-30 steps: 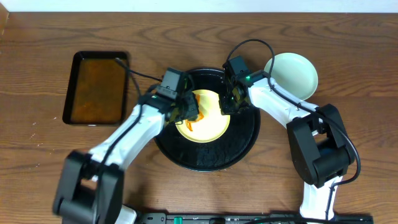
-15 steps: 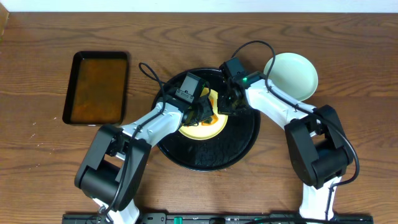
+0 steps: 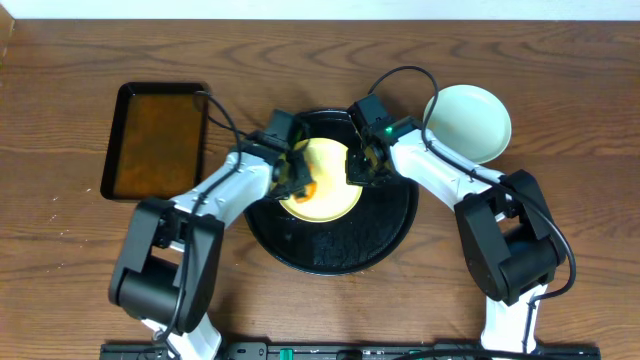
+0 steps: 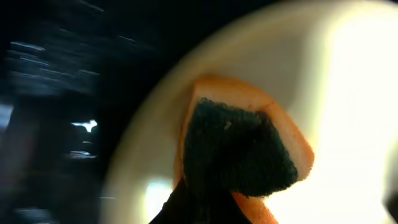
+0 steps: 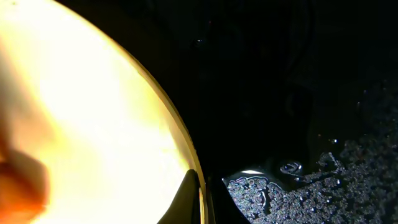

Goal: Clean dirty plates on tray and stack at the side
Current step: 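Scrub the yellow plate with the sponge while right gripper holds its rim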

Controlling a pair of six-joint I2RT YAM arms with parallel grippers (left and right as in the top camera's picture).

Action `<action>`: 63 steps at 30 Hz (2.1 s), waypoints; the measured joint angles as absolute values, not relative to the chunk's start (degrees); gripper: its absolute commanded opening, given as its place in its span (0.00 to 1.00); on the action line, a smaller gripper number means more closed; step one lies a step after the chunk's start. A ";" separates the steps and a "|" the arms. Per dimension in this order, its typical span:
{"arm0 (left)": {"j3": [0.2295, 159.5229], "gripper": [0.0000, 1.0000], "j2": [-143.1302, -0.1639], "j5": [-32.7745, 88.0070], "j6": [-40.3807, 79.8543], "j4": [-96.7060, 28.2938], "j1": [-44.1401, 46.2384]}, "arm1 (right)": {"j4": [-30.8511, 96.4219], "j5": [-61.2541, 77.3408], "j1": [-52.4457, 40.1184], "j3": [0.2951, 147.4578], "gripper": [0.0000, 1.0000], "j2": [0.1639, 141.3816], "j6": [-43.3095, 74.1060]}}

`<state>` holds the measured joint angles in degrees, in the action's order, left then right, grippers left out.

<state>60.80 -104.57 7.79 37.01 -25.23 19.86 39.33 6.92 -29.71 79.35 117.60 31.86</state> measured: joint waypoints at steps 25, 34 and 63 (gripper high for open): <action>60.75 0.07 -107.26 8.67 37.74 -12.88 24.80 | 39.35 6.85 -29.71 79.35 0.01 117.60 32.08; 61.52 0.08 -104.81 2.48 33.74 -25.26 20.58 | 39.35 6.81 -29.71 79.35 0.01 117.60 32.08; 61.56 0.07 -105.69 9.10 37.10 -24.40 24.77 | 39.27 6.61 -29.87 79.35 0.01 117.60 32.32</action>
